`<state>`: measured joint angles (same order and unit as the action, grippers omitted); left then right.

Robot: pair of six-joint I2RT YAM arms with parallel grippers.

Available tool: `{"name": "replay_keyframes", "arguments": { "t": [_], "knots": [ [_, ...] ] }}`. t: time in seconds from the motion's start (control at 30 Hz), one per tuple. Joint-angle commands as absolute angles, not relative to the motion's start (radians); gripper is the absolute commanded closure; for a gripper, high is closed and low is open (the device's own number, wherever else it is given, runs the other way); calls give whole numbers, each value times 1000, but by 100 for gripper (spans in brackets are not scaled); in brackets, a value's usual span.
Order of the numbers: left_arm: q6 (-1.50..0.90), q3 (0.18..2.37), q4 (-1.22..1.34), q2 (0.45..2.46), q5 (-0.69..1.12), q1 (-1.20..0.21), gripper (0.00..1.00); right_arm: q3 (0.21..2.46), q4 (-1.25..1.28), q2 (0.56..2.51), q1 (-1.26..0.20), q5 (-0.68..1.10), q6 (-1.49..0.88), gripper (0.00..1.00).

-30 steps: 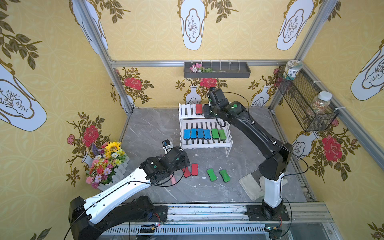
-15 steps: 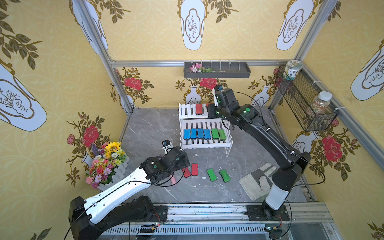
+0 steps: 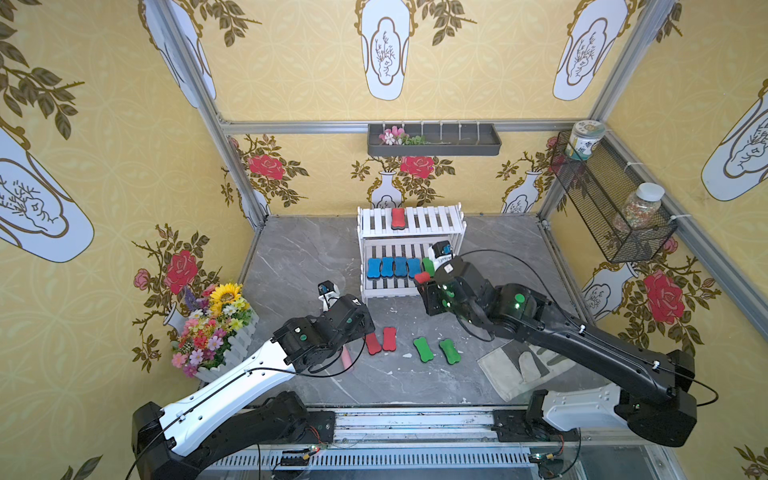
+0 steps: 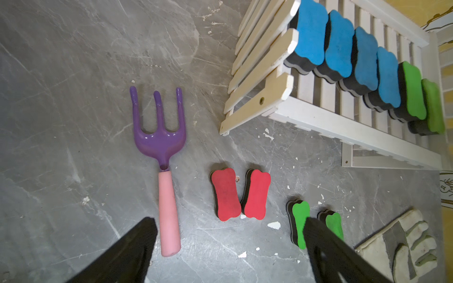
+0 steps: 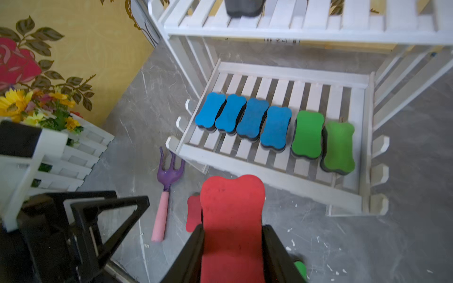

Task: Remove the whiteboard erasers from the shelf
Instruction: Pick up the whiteboard eraser from the shelf, then place the whiteboard eraser at the center of the board.

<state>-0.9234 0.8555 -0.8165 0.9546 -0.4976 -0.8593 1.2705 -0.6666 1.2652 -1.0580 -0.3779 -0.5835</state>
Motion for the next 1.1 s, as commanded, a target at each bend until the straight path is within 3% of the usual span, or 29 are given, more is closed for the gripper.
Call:
{"name": "replay_keyframes", "arguments": {
  "t": [0.0,0.23,0.47,1.07],
  "knots": [
    [-925,842,-833,936,-508,-856,1,1179,-662,1255,-1144,-481,-722,61],
    [-928,825,-866,898,-510,-856,1,964,-424,1402,-1202,-407,-876,62],
    [-921,820,-891,860,-514,-855,1,971,-311,1584,-1206,-419,-928,64],
    [-907,819,-880,853,-495,-855,1,1012,-333,1745,-1198,-469,-1018,63]
  ]
}}
